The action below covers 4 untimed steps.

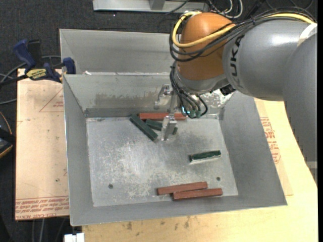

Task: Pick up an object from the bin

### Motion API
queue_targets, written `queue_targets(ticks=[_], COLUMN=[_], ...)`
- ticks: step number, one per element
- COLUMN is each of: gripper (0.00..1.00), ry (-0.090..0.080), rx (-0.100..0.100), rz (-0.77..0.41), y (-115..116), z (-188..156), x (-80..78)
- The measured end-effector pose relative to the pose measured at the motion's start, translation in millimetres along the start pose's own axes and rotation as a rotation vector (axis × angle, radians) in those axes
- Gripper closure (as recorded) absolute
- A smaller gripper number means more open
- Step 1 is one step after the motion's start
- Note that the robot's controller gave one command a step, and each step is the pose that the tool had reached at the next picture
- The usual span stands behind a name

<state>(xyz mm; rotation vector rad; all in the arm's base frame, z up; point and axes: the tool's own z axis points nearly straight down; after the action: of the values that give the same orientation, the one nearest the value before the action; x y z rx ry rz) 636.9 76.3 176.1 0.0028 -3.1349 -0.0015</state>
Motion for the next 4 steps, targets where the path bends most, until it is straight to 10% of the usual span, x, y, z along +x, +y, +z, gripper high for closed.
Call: queue_targets(ticks=[2, 3, 4], gripper=[0.00, 1.00, 0.00], ry=[-0.015, -0.035, -0.028], rx=[-0.001, -0.006, -0.004], rz=[-0.009, 0.002, 0.001], y=[-6, -19, -20], z=[44, 92, 93], x=[2.2, -12.1, -10.5])
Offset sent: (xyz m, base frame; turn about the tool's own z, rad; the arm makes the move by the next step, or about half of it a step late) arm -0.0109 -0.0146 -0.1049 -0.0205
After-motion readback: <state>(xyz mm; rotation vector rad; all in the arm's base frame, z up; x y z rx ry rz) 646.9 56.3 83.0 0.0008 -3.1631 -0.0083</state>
